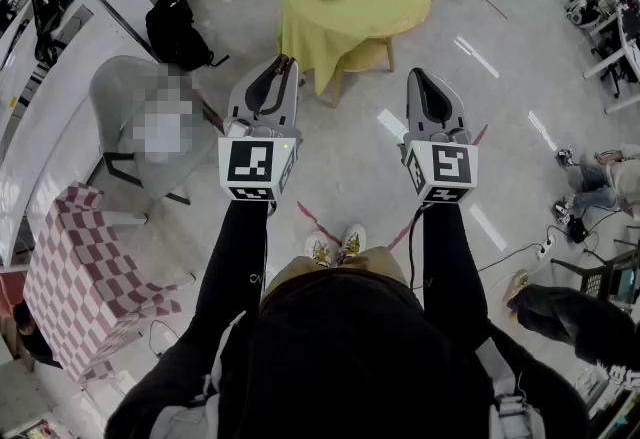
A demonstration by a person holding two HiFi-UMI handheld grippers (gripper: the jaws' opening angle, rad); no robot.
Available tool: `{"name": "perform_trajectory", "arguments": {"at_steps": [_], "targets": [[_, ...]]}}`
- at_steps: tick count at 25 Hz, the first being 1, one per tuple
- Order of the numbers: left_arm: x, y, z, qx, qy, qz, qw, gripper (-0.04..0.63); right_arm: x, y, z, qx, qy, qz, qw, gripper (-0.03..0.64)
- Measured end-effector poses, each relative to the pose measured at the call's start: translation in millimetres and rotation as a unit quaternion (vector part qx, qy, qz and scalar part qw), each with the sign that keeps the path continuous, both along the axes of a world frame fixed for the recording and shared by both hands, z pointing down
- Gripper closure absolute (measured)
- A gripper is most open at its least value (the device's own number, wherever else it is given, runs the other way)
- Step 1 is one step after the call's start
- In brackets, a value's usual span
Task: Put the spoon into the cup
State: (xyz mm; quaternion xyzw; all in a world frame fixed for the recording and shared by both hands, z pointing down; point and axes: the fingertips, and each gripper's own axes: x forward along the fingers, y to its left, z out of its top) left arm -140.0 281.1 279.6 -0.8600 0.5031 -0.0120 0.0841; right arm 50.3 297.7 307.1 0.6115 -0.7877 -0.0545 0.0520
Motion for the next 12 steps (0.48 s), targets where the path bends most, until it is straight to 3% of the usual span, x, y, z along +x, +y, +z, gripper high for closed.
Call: {"name": "perform_trajectory", "arguments": {"at_steps": [12], "targets": [[-14, 1, -2, 0.003, -0.001, 0.007, 1.0, 0.538, -15, 2, -1, 0.004, -0.013, 0.008, 1.0, 0.591]]}}
